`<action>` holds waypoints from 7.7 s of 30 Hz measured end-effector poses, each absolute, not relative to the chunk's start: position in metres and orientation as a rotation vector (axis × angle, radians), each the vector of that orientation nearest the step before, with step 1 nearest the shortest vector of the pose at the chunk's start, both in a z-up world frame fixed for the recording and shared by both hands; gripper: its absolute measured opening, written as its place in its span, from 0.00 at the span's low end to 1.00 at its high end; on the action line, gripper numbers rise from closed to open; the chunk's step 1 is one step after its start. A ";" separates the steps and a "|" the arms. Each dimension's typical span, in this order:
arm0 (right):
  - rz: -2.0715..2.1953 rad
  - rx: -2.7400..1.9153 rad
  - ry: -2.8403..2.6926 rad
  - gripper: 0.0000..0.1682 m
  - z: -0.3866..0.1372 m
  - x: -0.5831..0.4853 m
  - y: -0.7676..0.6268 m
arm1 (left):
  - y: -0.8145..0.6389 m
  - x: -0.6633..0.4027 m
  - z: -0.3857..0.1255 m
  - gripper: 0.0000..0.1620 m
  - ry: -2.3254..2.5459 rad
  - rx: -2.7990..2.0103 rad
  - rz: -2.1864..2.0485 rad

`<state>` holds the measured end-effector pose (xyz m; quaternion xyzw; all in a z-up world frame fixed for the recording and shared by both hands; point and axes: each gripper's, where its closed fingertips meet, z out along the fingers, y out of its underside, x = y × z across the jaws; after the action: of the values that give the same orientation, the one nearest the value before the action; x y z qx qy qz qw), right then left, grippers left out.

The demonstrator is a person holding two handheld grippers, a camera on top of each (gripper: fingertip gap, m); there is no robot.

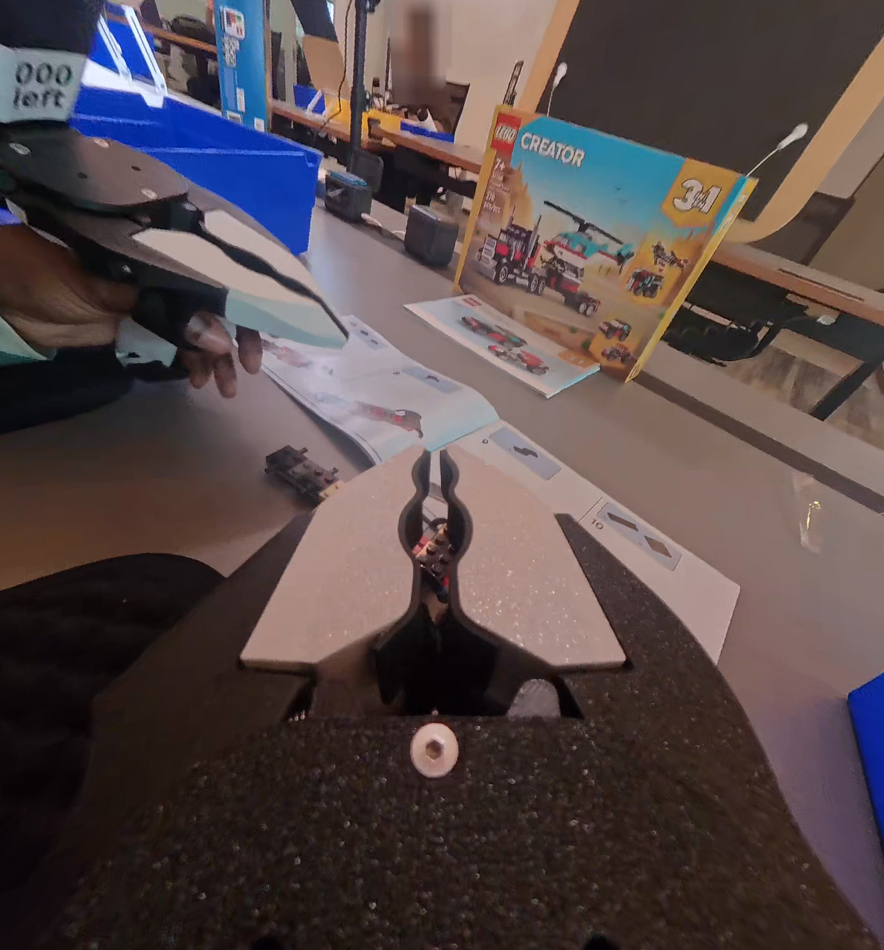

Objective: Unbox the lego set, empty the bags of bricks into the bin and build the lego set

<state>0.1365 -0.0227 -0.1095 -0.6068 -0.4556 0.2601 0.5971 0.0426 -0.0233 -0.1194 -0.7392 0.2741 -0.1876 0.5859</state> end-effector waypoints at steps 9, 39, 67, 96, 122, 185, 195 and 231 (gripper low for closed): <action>0.640 -1.496 -0.978 0.04 -0.118 0.144 -0.008 | -0.019 0.041 -0.121 0.40 0.675 -1.664 -0.319; 0.688 -1.512 -0.875 0.09 -0.111 0.150 0.001 | -0.042 0.075 -0.127 0.01 0.868 -1.641 -0.444; 0.224 -1.534 -1.026 0.29 -0.136 0.145 0.013 | -0.066 0.074 -0.087 0.18 0.572 -1.484 -0.975; 0.693 -1.392 -0.730 0.27 -0.091 0.163 0.004 | -0.152 -0.197 -0.062 0.30 0.117 -2.189 0.012; 0.854 -1.361 -0.604 0.24 -0.082 0.176 0.007 | -0.155 -0.272 -0.176 0.11 0.319 -2.772 0.152; 0.782 -1.037 -0.872 0.10 -0.034 0.106 -0.062 | -0.068 0.111 -0.039 0.13 0.099 -1.392 -1.474; 0.623 -1.023 -0.951 0.10 -0.039 0.101 -0.066 | -0.066 0.107 -0.040 0.10 0.026 -1.360 -1.568; 0.674 -1.315 -2.068 0.10 -0.147 0.144 -0.019 | -0.046 0.101 -0.135 0.26 0.971 -1.916 -0.703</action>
<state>0.1438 -0.0187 -0.1466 -0.4943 -0.7774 0.2532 0.2953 0.1011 -0.0463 -0.1349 -0.7666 0.3886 -0.2815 0.4267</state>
